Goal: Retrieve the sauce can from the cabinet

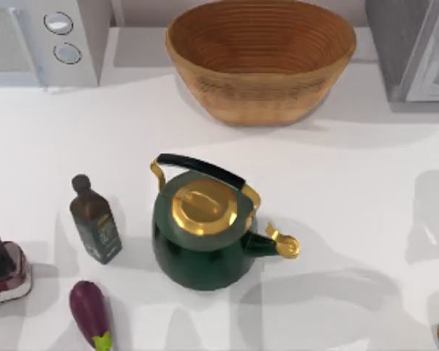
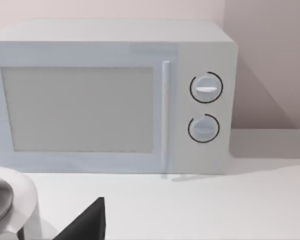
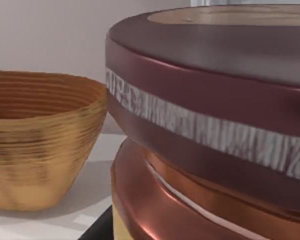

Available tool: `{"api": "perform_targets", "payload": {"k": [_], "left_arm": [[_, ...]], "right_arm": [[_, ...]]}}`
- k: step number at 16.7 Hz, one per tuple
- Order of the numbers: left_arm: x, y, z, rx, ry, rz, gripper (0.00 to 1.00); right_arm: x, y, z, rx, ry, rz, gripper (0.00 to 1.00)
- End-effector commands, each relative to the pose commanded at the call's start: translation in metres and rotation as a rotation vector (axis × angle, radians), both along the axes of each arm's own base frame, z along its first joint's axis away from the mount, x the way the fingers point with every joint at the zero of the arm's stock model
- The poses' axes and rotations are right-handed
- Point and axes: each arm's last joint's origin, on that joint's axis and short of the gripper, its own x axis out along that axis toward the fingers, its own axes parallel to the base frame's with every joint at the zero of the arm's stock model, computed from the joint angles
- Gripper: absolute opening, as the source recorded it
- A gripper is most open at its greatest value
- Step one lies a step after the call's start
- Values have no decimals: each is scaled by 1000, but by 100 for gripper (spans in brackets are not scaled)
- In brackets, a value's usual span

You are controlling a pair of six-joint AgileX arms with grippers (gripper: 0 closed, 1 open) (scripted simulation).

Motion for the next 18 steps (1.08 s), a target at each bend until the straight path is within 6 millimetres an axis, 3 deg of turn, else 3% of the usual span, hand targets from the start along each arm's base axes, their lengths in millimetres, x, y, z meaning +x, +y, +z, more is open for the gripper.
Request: {"api": "perform_targets", "payload": {"k": [4, 7, 12, 18], "left_arm": [[0, 0, 0, 0, 0, 0, 100], [0, 0, 0, 0, 0, 0, 100], [0, 0, 0, 0, 0, 0, 100], [0, 0, 0, 0, 0, 0, 100]], "right_arm": [[32, -3, 4, -5, -13, 154, 0], [59, -8, -5, -10, -21, 278, 0], [93, -19, -40, -12, -17, 460, 0], [103, -28, -85, -2, 4, 586, 0]]}}
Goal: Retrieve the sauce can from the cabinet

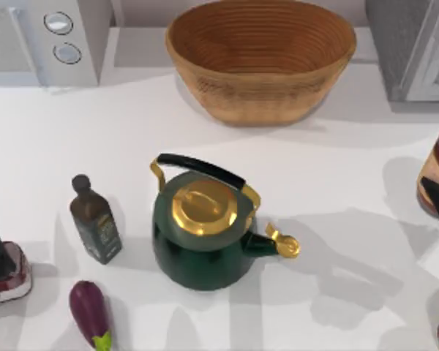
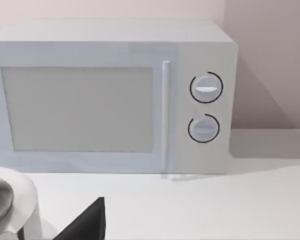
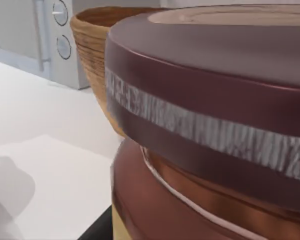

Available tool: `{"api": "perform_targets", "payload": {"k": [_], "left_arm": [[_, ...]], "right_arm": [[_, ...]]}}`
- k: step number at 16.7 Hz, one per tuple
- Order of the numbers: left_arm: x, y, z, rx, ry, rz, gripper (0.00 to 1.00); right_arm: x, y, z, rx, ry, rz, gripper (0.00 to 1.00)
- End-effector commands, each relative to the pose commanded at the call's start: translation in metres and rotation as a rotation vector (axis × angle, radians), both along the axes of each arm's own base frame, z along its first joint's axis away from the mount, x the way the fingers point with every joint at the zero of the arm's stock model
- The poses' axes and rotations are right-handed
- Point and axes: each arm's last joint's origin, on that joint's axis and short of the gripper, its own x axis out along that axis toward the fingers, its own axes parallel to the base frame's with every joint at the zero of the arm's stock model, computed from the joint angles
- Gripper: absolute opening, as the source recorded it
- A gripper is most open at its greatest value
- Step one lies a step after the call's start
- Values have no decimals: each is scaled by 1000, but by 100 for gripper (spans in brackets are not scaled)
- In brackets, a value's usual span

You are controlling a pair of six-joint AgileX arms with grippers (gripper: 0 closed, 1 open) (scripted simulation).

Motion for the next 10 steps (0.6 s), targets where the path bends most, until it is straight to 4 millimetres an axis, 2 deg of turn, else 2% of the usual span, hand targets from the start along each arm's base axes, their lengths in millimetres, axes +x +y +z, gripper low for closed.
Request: {"api": "perform_targets", "payload": {"k": [6, 7, 10], "left_arm": [[0, 0, 0, 0, 0, 0, 100], [0, 0, 0, 0, 0, 0, 100], [0, 0, 0, 0, 0, 0, 100]], "right_arm": [[0, -1, -7, 1, 3, 17, 0], [-2, 0, -20, 21, 79, 21, 0], [6, 6, -22, 17, 69, 20, 0]]}}
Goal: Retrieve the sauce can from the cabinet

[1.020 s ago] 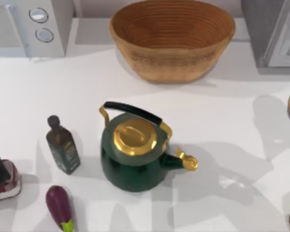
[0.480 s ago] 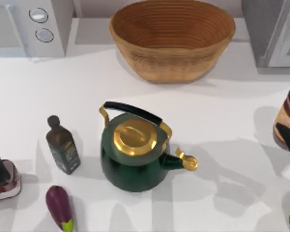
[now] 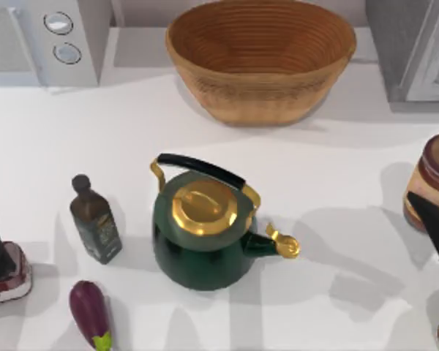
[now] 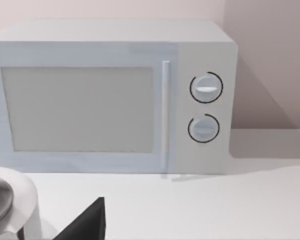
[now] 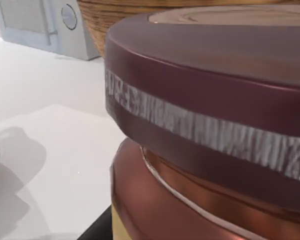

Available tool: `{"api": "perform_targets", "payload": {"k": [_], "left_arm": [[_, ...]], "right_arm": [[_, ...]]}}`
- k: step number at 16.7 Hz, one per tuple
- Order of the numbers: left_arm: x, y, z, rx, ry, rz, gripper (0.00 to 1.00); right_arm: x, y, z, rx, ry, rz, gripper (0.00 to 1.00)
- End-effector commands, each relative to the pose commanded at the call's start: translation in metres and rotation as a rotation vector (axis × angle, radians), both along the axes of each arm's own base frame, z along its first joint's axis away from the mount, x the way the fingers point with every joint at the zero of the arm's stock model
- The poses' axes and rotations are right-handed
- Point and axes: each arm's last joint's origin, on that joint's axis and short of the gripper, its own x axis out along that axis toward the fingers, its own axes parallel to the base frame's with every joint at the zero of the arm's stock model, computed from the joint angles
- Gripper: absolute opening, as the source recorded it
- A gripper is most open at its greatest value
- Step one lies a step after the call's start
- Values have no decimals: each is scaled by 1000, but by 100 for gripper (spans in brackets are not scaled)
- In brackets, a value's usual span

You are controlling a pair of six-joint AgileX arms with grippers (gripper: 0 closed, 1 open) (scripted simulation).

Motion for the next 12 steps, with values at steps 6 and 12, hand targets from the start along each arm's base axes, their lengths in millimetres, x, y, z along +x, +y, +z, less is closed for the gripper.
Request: {"api": "perform_targets", "payload": {"k": [6, 12], "left_arm": [[0, 0, 0, 0, 0, 0, 100], [0, 0, 0, 0, 0, 0, 100]], "right_arm": [[34, 30, -9, -15, -63, -5, 0], [37, 34, -11, -15, -66, -4, 8]]}}
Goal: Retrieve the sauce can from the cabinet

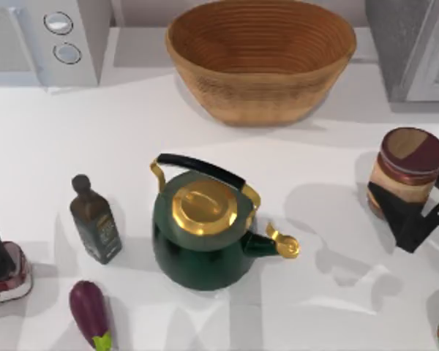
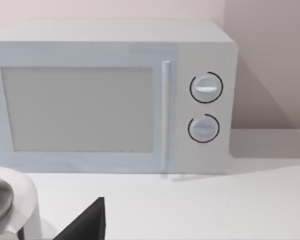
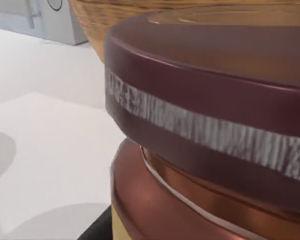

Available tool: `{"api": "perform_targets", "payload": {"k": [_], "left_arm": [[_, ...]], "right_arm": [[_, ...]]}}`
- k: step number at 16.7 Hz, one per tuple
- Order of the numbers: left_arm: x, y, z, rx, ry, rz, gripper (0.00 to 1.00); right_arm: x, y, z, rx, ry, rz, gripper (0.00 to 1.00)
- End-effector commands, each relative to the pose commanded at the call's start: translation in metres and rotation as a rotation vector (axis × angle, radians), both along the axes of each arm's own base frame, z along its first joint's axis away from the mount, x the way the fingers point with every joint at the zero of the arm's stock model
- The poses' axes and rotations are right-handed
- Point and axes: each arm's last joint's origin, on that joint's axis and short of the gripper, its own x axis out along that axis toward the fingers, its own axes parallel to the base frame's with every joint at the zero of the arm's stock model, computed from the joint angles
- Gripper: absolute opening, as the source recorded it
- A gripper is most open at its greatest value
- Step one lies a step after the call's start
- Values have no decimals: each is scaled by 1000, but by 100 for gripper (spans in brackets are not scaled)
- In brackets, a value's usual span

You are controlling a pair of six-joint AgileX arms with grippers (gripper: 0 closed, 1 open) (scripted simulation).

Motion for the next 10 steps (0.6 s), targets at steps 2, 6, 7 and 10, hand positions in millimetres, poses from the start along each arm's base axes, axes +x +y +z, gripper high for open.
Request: {"api": "perform_targets", "payload": {"k": [2, 6, 7, 10], "left_arm": [[0, 0, 0, 0, 0, 0, 100], [0, 0, 0, 0, 0, 0, 100], [0, 0, 0, 0, 0, 0, 100], [0, 0, 0, 0, 0, 0, 100]], "right_arm": [[0, 0, 0, 0, 0, 0, 23], [0, 0, 0, 0, 0, 0, 53], [0, 0, 0, 0, 0, 0, 60], [0, 0, 0, 0, 0, 0, 83]]}}
